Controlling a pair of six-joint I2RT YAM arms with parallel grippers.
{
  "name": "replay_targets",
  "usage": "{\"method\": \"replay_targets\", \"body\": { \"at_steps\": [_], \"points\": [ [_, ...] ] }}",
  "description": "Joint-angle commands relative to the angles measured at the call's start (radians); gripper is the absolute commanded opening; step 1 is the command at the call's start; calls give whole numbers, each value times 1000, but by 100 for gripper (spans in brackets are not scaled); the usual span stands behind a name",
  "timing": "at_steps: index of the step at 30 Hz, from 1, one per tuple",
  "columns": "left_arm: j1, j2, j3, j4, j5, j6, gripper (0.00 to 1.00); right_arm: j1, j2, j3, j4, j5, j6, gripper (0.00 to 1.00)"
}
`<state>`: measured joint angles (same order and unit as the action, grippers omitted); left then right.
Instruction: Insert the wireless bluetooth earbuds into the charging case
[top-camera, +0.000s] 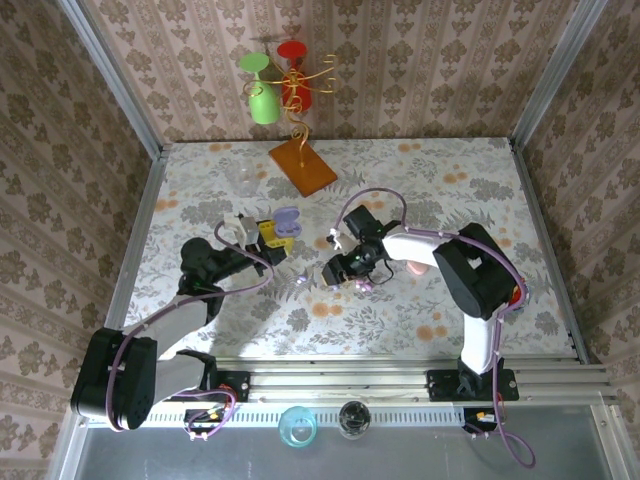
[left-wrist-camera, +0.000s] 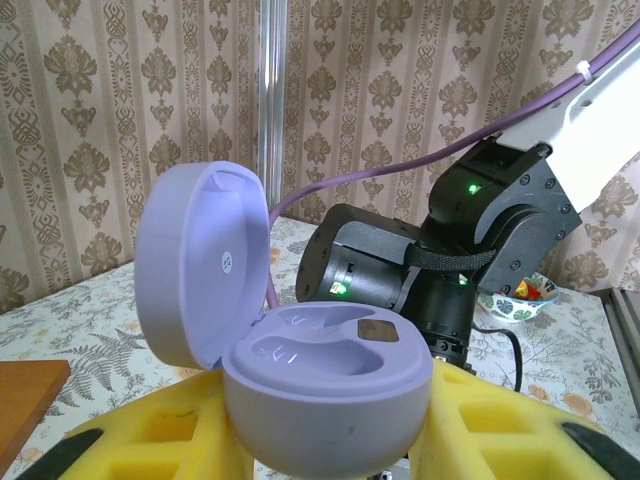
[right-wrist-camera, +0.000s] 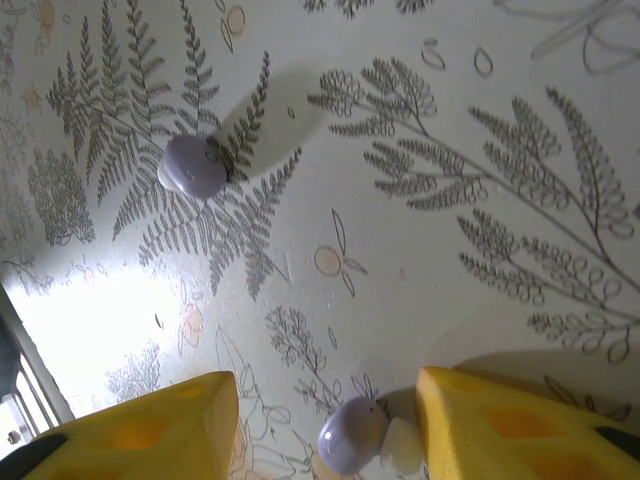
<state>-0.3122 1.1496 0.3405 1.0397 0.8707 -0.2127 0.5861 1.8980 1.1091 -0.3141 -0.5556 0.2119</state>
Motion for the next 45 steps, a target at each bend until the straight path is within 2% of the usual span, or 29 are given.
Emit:
{"method": "replay_targets", "body": {
  "at_steps": [1, 17, 22, 28, 35, 39, 45],
  "points": [
    [9, -13, 5, 19, 24, 19, 39, 6, -43, -42, -31, -20, 15, 52],
    [9, -2, 18, 0, 25, 24, 38, 22, -161, -143, 79, -76, 71, 47],
    [9, -5, 16, 0, 27, 24, 38, 14, -150, -106, 64, 9, 82, 45],
    [10, -11, 12, 1, 27, 24, 38, 9, -64, -44, 41, 59, 103, 42],
    [9, -9, 12, -1, 31, 24, 38, 9, -4, -20, 15, 5, 84, 40],
    [10, -8, 15, -3, 35, 24, 38, 11, -23, -54, 42, -47, 100, 37],
    [10, -4, 24, -2, 39, 23, 38, 11, -56, -96, 68, -59, 122, 30]
  ]
}}
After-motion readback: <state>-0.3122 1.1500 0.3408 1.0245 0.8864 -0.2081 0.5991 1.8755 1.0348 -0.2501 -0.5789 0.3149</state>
